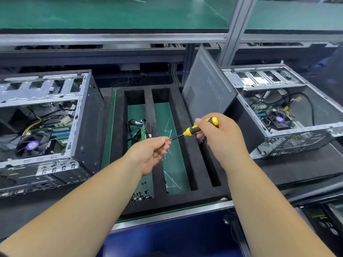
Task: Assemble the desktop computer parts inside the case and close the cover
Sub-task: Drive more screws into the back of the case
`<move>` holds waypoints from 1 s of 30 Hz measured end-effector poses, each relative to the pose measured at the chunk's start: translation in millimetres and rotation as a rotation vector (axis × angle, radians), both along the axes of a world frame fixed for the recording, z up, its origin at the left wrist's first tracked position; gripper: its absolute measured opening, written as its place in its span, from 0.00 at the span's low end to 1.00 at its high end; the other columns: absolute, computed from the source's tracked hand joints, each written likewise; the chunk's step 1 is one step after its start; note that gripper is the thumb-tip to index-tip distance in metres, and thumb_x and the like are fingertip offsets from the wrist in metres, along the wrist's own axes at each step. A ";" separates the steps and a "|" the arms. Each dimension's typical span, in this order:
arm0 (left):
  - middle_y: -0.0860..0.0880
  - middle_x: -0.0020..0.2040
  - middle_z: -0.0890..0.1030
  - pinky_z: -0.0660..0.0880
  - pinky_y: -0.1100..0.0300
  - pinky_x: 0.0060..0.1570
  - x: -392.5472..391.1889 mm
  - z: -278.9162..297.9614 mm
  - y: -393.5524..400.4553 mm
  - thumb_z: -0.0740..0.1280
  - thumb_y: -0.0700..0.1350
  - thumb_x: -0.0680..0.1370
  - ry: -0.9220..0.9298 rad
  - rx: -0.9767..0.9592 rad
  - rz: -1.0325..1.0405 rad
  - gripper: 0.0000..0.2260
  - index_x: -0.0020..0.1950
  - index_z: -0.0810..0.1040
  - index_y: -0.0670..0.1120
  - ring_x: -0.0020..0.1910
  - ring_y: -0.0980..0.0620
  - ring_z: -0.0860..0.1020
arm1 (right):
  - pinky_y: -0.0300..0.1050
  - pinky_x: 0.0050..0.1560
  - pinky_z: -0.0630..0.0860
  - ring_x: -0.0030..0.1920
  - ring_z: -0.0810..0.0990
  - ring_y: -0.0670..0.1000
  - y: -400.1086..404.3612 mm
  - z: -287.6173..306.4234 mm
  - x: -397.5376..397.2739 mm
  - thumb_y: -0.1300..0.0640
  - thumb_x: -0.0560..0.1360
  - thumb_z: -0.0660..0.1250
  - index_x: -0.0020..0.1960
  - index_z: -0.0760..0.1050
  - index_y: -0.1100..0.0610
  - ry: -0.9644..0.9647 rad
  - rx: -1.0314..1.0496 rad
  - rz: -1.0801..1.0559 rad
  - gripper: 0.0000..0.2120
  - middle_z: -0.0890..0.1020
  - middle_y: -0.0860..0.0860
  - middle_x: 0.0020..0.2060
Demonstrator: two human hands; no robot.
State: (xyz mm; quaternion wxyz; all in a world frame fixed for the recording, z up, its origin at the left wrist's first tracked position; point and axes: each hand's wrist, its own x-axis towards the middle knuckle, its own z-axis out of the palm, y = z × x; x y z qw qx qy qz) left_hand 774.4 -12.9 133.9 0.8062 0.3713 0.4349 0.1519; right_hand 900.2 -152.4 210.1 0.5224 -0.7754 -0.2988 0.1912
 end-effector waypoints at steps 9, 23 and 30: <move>0.48 0.41 0.84 0.77 0.67 0.35 -38.8 21.7 17.3 0.65 0.39 0.80 -0.197 0.126 -0.018 0.11 0.43 0.87 0.45 0.35 0.58 0.80 | 0.41 0.40 0.69 0.30 0.76 0.39 17.1 23.3 -18.9 0.52 0.76 0.66 0.41 0.80 0.53 0.100 0.143 0.049 0.08 0.86 0.46 0.36; 0.47 0.39 0.84 0.78 0.69 0.35 -99.9 61.3 39.0 0.65 0.37 0.80 -0.166 0.420 0.036 0.13 0.41 0.86 0.45 0.34 0.58 0.80 | 0.41 0.37 0.75 0.35 0.79 0.44 53.3 40.4 -53.7 0.52 0.71 0.65 0.44 0.80 0.54 0.109 0.249 0.256 0.08 0.86 0.48 0.38; 0.47 0.41 0.85 0.78 0.66 0.42 -172.2 90.4 66.4 0.65 0.37 0.80 -0.113 0.715 0.172 0.12 0.45 0.87 0.47 0.39 0.55 0.82 | 0.43 0.40 0.79 0.36 0.83 0.50 88.4 49.7 -84.6 0.54 0.70 0.71 0.44 0.84 0.53 0.099 0.176 0.555 0.05 0.86 0.54 0.38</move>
